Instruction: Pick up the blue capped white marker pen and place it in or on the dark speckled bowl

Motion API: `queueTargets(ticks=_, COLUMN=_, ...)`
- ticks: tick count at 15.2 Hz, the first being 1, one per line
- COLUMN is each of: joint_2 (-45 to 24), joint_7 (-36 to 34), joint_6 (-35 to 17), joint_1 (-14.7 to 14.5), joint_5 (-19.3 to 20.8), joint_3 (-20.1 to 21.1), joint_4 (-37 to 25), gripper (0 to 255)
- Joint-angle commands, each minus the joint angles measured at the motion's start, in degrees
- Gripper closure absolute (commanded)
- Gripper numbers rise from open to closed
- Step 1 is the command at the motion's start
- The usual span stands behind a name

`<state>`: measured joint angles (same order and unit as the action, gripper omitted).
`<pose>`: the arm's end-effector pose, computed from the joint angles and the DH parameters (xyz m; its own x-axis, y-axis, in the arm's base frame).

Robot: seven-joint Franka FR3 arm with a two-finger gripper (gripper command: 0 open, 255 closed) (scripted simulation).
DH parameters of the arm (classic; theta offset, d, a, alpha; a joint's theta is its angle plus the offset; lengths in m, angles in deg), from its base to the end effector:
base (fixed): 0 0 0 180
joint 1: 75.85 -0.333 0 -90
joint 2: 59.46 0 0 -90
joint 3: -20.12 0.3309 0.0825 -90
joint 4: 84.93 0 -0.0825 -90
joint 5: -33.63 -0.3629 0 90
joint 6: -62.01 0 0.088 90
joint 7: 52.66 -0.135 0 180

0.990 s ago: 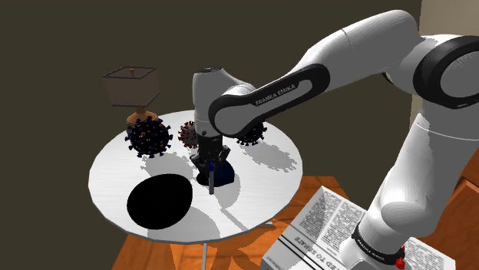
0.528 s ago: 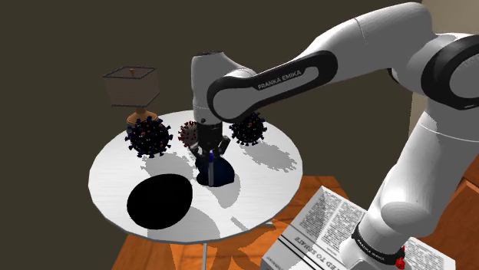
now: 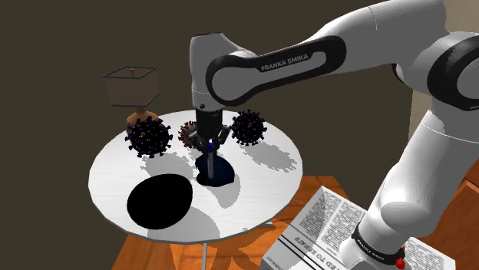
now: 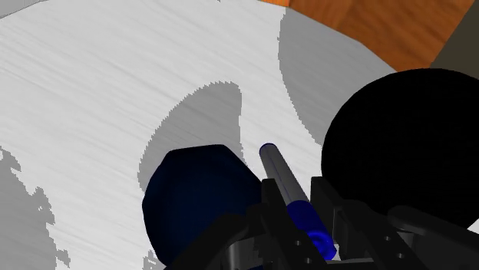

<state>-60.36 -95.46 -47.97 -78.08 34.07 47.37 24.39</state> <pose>0.4744 0.2661 0.4801 0.9737 -0.2279 -0.0018 -0.2279 -0.9737 0.0017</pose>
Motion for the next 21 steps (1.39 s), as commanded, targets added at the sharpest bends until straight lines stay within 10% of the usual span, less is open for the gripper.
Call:
queueTargets(ticks=1, joint_2=0.3, joint_7=0.2, joint_6=1.7, joint_1=0.1, joint_5=-0.1, joint_3=0.0, joint_4=-1.4, gripper=255)
queueTargets(ticks=9, joint_2=0.8, joint_7=0.3, joint_6=7.4, joint_1=0.1, joint_5=-0.4, joint_3=-0.1, joint_4=-6.7, gripper=255)
queueTargets(ticks=16, joint_2=-15.4, joint_7=-9.6, joint_6=15.5, joint_1=-6.9, joint_5=7.7, joint_3=3.2, joint_4=-28.7, gripper=255)
queueTargets(ticks=21, joint_2=-31.1, joint_7=-14.2, joint_6=26.1, joint_1=-17.1, joint_5=15.0, joint_3=2.9, joint_4=-53.8, gripper=255)
